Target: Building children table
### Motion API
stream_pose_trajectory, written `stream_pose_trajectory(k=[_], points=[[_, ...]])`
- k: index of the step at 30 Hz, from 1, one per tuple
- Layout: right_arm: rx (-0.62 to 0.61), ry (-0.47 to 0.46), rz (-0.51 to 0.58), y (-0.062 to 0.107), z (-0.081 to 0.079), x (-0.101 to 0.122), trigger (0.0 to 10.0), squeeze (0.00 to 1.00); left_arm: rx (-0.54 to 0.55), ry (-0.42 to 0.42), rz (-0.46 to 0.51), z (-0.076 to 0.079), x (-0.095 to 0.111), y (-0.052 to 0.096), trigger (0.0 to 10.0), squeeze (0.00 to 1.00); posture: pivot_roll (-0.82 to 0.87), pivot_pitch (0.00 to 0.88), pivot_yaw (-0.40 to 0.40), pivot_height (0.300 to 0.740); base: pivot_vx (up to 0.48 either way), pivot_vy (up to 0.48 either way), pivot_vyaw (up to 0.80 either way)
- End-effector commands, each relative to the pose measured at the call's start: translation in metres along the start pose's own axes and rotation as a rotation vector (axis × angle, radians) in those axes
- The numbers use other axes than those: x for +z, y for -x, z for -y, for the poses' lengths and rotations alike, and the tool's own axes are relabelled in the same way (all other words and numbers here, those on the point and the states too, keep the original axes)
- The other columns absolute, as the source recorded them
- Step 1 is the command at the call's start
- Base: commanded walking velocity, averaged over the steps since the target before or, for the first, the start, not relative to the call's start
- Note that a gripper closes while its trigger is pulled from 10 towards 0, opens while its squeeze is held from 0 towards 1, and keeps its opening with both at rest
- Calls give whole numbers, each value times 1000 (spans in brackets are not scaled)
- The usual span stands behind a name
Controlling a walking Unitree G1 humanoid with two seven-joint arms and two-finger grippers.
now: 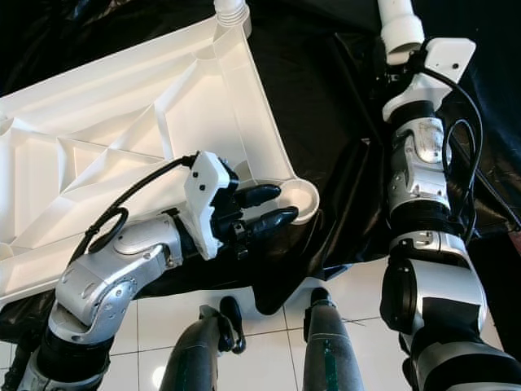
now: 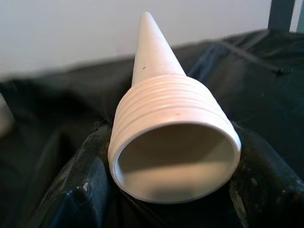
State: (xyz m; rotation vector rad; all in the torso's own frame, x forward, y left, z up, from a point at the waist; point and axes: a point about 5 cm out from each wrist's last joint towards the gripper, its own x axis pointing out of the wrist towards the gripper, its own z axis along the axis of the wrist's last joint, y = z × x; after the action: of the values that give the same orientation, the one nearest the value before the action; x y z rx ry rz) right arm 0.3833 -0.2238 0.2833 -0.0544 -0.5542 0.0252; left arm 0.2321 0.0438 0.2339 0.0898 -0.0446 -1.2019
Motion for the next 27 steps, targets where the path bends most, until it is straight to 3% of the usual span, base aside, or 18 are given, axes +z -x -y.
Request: stream_pose_trajectory(k=[1, 6, 14, 15, 19, 20, 27], points=[[26, 52, -72, 4, -7, -11, 10000, 0, -17, 15, -8, 4, -4, 1, 10000, 0, -12, 382, 144, 740, 0, 0, 0], [27, 56, -136, 3, -5, -15, 10000, 0, -19, 17, -7, 4, -3, 0, 10000, 0, -13, 384, 147, 740, 0, 0, 0], [30, 52, -152, 2, -6, -13, 10000, 8, -22, 17, -6, 4, -3, 0, 10000, 0, -11, 386, 149, 740, 0, 0, 0], [25, 52, -149, 1, -5, -11, 10000, 1000, -22, 17, -7, 4, -3, 0, 10000, 0, -9, 387, 150, 740, 0, 0, 0], [18, 50, -140, 1, -5, -9, 10000, 1000, -22, 18, -9, 4, -3, 0, 10000, 0, -9, 387, 150, 740, 0, 0, 0], [26, 47, -92, -2, -7, -1, 10000, 0, -23, 20, -10, 4, -3, 1, 10000, 0, -9, 388, 151, 740, 0, 0, 0], [11, -10, -88, -5, -7, 3, 10000, 0, -22, 21, -10, 4, -3, 1, 10000, 0, -7, 388, 150, 740, 0, 0, 0]])
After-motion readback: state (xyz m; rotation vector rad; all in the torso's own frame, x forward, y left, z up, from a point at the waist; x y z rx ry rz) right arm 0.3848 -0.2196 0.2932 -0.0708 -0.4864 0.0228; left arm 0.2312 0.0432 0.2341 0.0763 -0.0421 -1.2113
